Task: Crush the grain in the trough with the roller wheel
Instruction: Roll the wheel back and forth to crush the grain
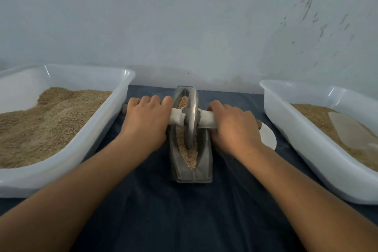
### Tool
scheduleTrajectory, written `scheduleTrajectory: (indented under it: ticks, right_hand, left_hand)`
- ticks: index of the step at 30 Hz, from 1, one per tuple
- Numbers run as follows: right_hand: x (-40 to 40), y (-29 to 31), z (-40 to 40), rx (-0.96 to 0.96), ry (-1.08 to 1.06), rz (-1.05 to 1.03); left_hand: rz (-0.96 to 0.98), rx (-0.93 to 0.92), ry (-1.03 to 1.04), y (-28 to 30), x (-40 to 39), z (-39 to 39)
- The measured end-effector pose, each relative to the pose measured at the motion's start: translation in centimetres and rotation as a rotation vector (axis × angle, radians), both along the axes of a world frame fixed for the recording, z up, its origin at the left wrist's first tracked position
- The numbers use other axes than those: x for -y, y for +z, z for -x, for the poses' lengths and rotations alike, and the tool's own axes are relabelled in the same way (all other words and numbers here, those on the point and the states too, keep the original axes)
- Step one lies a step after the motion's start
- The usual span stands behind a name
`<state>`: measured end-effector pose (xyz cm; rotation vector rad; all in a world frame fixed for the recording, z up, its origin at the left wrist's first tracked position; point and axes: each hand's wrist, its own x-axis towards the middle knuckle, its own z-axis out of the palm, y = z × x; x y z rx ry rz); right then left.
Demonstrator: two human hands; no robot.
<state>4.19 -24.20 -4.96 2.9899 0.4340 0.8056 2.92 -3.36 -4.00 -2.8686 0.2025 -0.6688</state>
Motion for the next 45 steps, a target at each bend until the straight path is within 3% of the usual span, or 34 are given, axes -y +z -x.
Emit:
scheduleTrajectory:
  ticks: [23,34,45]
  right_hand:
    - [-0.4,2.3,-7.5,-0.319,-0.061,-0.007]
    - [-0.1,0.4,-3.2,-0.042,-0.008,-0.022]
    - [0.2,-0.2,2.0,0.072,0.030,-0.007]
  left_hand:
    - [0.040,0.012,0.084,0.3,0.3,-6.4]
    - [0.048,0.130,0.041,-0.8,0.1,-2.4]
    - [0.060,0.222,-0.024,-1.8,0.0,2.0]
